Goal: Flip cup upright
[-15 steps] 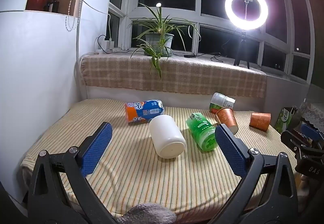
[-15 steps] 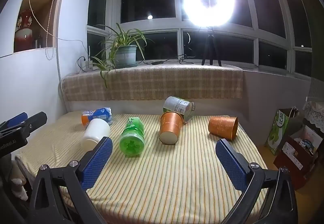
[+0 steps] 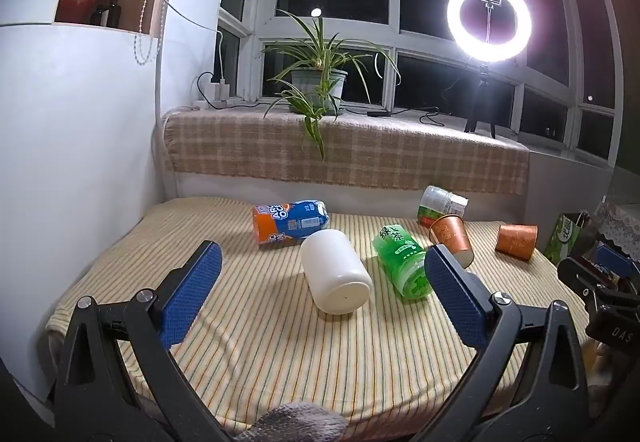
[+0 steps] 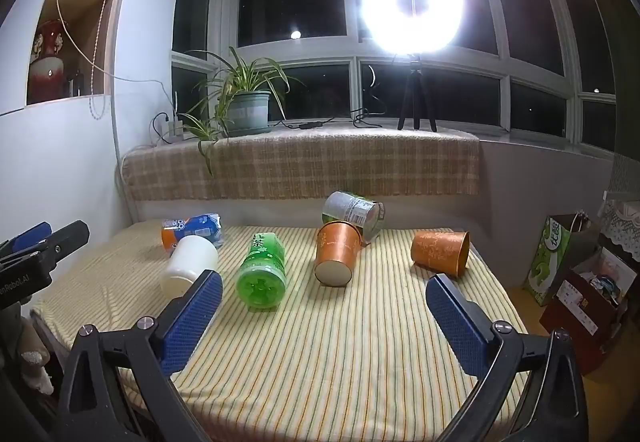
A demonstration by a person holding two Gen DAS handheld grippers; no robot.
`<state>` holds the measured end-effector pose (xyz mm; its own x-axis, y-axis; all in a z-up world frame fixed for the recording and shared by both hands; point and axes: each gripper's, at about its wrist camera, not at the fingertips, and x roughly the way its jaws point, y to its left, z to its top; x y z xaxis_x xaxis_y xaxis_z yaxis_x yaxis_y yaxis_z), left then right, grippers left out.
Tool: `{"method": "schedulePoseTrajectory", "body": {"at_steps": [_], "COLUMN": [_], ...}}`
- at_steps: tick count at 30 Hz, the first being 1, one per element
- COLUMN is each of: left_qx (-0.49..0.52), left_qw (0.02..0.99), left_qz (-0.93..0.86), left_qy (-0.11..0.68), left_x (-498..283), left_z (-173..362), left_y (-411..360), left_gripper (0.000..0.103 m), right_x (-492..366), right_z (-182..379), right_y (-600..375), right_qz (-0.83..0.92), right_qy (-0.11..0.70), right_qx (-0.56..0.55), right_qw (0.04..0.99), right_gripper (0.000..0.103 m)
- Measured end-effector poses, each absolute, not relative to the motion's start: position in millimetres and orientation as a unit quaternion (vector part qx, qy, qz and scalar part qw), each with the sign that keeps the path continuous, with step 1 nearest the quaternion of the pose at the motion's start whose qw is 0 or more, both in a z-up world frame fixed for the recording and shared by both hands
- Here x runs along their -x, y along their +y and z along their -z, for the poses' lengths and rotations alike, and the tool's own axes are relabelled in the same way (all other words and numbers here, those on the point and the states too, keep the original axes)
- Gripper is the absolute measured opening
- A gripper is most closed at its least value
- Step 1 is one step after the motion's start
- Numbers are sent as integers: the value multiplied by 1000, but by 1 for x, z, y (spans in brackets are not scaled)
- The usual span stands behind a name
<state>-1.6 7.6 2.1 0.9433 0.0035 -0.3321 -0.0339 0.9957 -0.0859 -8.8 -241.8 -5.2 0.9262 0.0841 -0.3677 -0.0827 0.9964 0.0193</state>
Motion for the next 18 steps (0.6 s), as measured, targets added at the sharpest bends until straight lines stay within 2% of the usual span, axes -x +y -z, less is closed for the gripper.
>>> {"method": "schedulePoseTrajectory", "body": {"at_steps": [18], "left_qx": [44], "left_qw": [985], "left_qz": [-10], "left_qy": [166], "left_x": [3], "left_z": [-2], "left_y": [12], "left_gripper": [103], "right_x": [6], "right_z": [6], "right_y": [-241], "right_qz": [-43], "right_qy": [188], "right_qx": [-1], "right_qw": [981], "right_gripper": [103]}}
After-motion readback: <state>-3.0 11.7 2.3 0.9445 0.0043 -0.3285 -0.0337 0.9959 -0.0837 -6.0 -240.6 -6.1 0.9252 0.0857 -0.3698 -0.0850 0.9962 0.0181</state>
